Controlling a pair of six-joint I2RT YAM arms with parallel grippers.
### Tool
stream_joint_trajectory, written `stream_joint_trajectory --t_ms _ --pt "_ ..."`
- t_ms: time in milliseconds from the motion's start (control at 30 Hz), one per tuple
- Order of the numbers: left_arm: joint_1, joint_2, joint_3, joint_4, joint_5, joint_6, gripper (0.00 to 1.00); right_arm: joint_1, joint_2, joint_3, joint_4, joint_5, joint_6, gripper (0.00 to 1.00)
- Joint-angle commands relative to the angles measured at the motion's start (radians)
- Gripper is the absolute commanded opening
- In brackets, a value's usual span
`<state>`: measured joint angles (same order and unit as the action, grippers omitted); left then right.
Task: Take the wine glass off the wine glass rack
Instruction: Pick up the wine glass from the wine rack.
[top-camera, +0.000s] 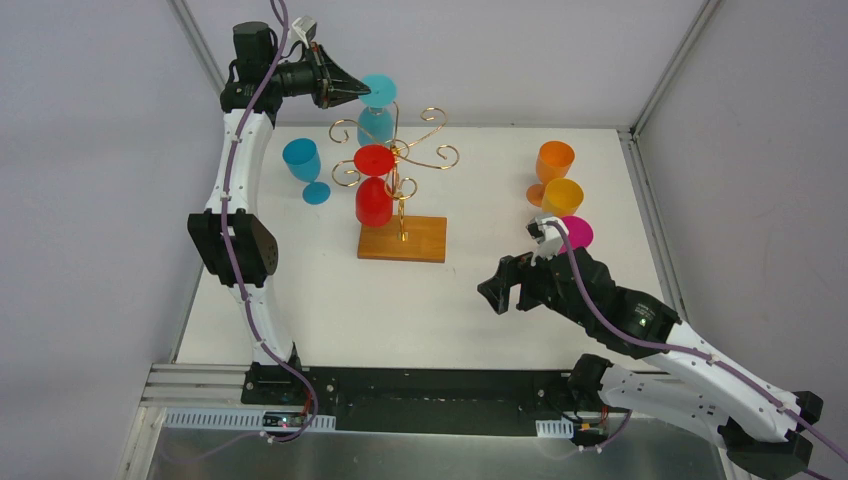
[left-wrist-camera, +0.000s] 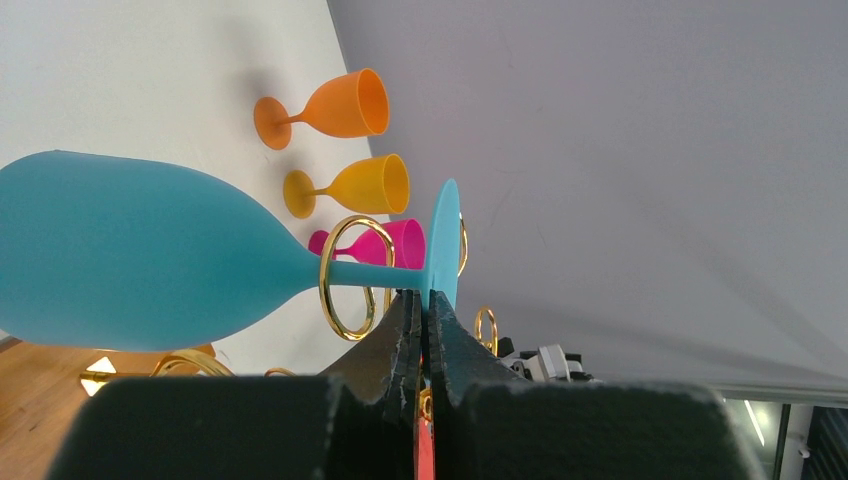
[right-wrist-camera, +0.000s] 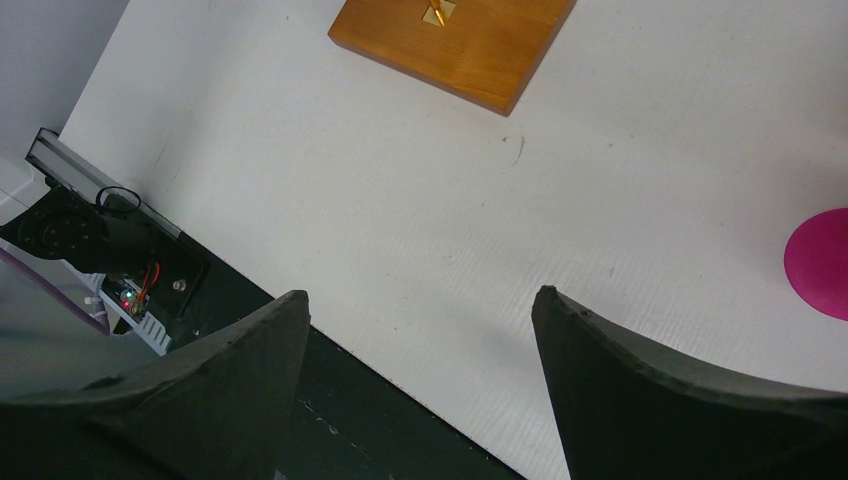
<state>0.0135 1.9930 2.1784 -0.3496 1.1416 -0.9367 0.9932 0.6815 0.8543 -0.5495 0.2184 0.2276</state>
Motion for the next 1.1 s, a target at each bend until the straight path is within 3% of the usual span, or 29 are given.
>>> stream_joint_trajectory --t_ms 0,300,1067 --pt "-0.007 -0.056 0.060 0.020 0.000 -0.008 0.00 -0.002 -0.001 0.008 0.044 -0.014 0.012 0.85" --pt "-0.046 -0.015 0.131 0.020 0.002 -0.024 0.00 -0.002 -0.008 0.003 0.041 -0.010 0.012 0.85" --pt "-0.074 0.052 0.148 0.020 -0.009 -0.014 0.00 -0.002 -0.017 0.000 0.025 -0.004 0.007 0.86"
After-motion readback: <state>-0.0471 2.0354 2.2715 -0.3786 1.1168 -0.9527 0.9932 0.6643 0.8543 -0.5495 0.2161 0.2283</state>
